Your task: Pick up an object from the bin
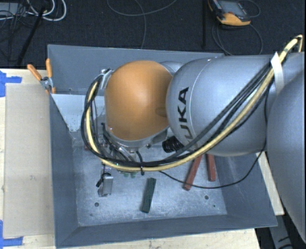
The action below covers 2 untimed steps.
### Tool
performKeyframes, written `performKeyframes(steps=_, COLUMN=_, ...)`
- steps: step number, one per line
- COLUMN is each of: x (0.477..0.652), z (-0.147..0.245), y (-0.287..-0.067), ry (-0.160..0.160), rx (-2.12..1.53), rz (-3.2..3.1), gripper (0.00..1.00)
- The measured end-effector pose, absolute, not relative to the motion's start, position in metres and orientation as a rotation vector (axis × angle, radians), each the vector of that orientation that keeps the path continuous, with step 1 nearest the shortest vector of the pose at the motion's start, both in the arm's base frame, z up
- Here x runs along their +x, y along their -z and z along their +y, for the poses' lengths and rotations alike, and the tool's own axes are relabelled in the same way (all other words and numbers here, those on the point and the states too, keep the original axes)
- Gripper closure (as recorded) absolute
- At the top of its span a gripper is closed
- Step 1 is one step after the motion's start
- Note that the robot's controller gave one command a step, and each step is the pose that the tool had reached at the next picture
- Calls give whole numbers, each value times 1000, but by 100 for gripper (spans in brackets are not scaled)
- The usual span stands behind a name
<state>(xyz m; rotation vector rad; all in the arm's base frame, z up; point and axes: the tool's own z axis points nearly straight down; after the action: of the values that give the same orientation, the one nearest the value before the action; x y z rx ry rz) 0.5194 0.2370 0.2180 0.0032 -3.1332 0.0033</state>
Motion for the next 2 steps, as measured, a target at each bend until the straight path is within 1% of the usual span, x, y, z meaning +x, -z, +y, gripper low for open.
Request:
performKeyframes(steps=1, x=517, z=160, y=-154, ry=-10, rx=-244, rz=-3124, gripper=0)
performKeyframes(steps=2, x=565, z=107, y=-197, ry=-2, rx=-361, rz=-3127, gripper=0)
